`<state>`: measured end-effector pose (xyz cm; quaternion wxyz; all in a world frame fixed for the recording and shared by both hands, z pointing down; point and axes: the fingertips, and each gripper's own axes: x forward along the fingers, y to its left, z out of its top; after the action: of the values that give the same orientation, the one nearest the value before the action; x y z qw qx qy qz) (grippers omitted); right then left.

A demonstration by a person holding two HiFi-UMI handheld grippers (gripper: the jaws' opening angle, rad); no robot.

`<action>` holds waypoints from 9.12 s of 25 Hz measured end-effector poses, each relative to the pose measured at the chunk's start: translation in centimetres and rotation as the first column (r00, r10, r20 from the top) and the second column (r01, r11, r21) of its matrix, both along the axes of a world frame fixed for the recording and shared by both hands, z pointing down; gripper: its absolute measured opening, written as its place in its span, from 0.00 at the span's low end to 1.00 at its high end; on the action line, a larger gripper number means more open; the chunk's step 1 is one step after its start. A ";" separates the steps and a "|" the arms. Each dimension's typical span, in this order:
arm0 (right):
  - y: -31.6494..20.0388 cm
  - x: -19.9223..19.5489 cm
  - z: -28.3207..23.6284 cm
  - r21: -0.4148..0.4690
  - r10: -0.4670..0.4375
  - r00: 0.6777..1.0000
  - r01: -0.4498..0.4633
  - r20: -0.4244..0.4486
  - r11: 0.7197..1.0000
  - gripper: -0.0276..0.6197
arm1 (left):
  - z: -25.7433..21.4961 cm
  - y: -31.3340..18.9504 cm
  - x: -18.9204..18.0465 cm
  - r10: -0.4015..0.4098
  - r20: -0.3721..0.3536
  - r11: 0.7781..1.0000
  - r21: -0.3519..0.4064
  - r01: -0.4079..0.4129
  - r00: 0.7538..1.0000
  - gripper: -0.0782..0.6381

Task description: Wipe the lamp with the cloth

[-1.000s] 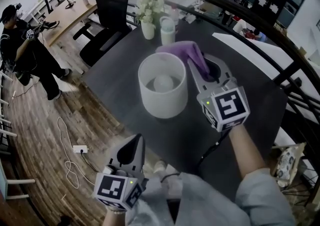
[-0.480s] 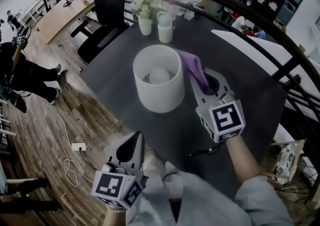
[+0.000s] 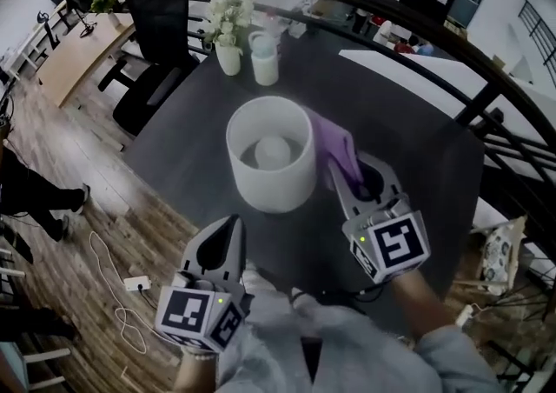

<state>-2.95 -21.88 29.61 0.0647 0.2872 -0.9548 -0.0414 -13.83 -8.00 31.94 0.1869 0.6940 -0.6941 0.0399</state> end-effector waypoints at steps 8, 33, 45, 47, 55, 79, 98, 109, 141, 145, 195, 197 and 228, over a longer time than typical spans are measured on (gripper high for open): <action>4.2 -0.4 -0.9 -0.012 0.123 0.992 -0.123 -0.012 0.992 0.12 | -0.4 -2.7 -3.9 0.118 -0.015 0.993 -0.011 -0.118 0.993 0.13; 12.0 -7.5 -0.9 0.017 0.391 0.918 -0.391 -0.060 0.920 0.12 | 1.4 -6.5 -10.8 0.436 -0.055 0.899 -0.024 -0.438 0.898 0.13; 13.8 -14.8 0.8 -0.034 0.209 0.976 -0.212 -0.061 0.977 0.12 | 1.4 -5.7 -14.5 0.375 -0.060 0.926 -0.013 -0.376 0.925 0.13; 13.7 -16.3 1.0 -0.033 0.183 0.982 -0.185 -0.056 0.982 0.12 | 1.4 -5.5 -15.2 0.359 -0.062 0.933 -0.012 -0.360 0.931 0.13; 11.8 -18.2 0.8 0.044 0.217 0.956 -0.213 -0.198 0.976 0.12 | 1.2 -4.7 -16.8 0.331 -0.070 0.944 0.014 -0.331 0.941 0.13; 7.6 -17.0 -13.3 0.364 0.256 0.955 -0.187 -0.152 0.912 0.12 | 0.5 -5.6 -14.9 0.396 -0.065 0.918 0.040 -0.394 0.916 0.13; -3.6 -10.3 -14.8 0.433 0.015 0.933 0.153 -0.359 0.888 0.12 | -0.3 -6.1 -11.9 0.332 -0.068 0.942 0.083 -0.326 0.941 0.13; -4.0 -11.0 -8.7 0.143 -0.382 0.801 0.492 -0.461 0.859 0.12 | 0.0 -5.0 -10.8 0.223 -0.057 0.974 0.053 -0.220 0.973 0.13; -4.0 -4.6 16.3 -0.263 -0.374 0.887 0.306 -0.269 0.915 0.12 | 2.1 -2.6 -7.3 0.095 0.006 0.993 -0.068 -0.094 0.995 0.13; -1.7 -4.4 19.5 -0.324 -0.358 0.895 0.266 -0.267 0.908 0.12 | 1.6 -2.5 -7.1 0.115 0.008 0.991 -0.065 -0.114 0.993 0.13; 6.5 -15.4 23.8 -0.250 0.269 0.878 -0.385 -0.396 0.888 0.12 | 2.0 -0.5 -18.4 0.237 -0.055 0.971 -0.020 -0.238 0.970 0.13; 6.8 -13.9 23.9 -0.241 0.280 0.865 -0.402 -0.417 0.883 0.12 | 2.3 -0.4 -18.0 0.261 -0.064 0.964 -0.037 -0.264 0.963 0.13; 7.6 4.7 11.0 -0.294 0.400 0.875 -0.472 -0.274 0.831 0.12 | 1.6 -2.6 -2.6 0.394 -0.074 0.916 -0.054 -0.398 0.916 0.13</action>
<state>1.78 -14.25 40.57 0.2186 0.4764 -0.8435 0.1174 -16.46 -10.65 33.53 0.2198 0.8144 -0.5313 0.0792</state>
